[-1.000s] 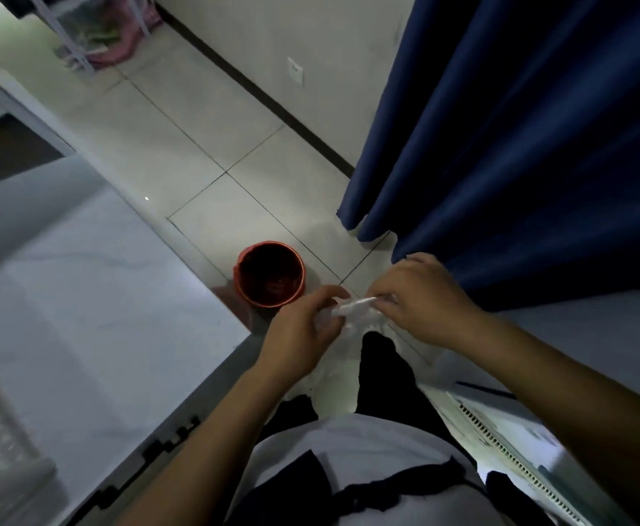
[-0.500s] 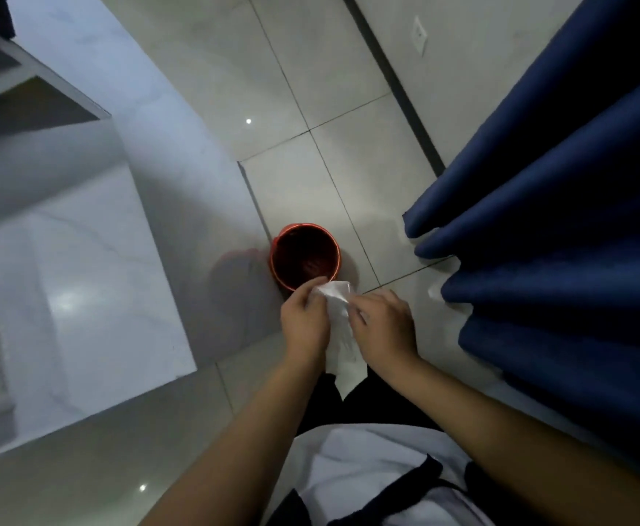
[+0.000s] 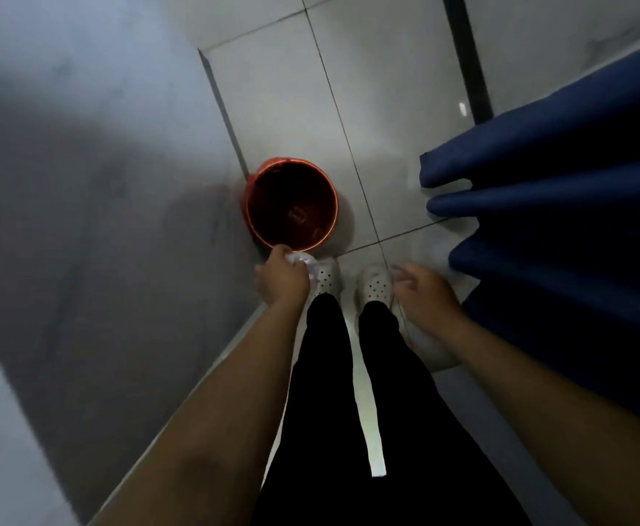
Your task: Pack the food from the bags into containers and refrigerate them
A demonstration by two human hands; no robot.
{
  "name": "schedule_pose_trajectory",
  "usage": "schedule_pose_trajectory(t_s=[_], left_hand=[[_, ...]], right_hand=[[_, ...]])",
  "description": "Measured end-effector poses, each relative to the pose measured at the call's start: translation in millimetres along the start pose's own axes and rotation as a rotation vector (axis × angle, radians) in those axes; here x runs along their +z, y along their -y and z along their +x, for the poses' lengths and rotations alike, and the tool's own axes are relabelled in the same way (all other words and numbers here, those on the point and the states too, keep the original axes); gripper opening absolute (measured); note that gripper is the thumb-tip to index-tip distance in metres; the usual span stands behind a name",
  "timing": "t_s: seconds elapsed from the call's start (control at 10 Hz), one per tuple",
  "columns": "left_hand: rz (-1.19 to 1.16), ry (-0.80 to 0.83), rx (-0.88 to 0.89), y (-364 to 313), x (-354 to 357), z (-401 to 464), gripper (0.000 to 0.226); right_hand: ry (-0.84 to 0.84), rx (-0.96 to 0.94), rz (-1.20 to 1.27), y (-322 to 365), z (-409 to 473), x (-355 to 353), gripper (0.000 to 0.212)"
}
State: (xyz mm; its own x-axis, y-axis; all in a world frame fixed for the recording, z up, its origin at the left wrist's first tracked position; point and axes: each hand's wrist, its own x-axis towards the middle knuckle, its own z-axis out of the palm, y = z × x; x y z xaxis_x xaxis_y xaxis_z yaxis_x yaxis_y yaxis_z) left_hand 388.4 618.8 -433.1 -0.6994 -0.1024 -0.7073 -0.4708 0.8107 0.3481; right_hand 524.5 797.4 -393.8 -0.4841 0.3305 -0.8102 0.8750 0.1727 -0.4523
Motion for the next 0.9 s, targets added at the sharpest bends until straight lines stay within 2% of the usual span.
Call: schedule_pose_trajectory(t_s=[0.1,0.2,0.3,0.4,0.5,0.6,0.7,0.8,0.9], left_hand=[[0.069,0.071,0.018,-2,36,68,0.036],[0.120,0.009,0.049,0,64,120,0.024],[0.082,-0.065,0.088,6,79,150,0.034],[0.327,0.241,0.011,22,101,181,0.074],[0.460,0.462,-0.060,30,114,190,0.090],[0.636,0.513,0.031,29,124,172,0.093],[0.707,0.490,0.157,14,110,121,0.089],[0.748,0.443,0.231,-2,83,70,0.089],[0.707,0.378,0.299,-27,36,9,0.085]], right_hand=[[-0.009,0.049,-0.082,-47,45,1,0.042],[0.050,0.068,-0.122,-79,81,10,0.042],[0.088,0.091,-0.131,-95,107,20,0.043],[0.112,0.137,-0.090,-106,132,34,0.046],[0.136,0.114,-0.140,-105,139,41,0.054],[0.158,0.006,-0.334,-89,131,34,0.063],[0.207,-0.019,-0.569,-63,109,10,0.066],[0.195,-0.068,-0.679,-39,79,-11,0.066],[0.109,-0.194,-0.752,-1,37,-42,0.064]])
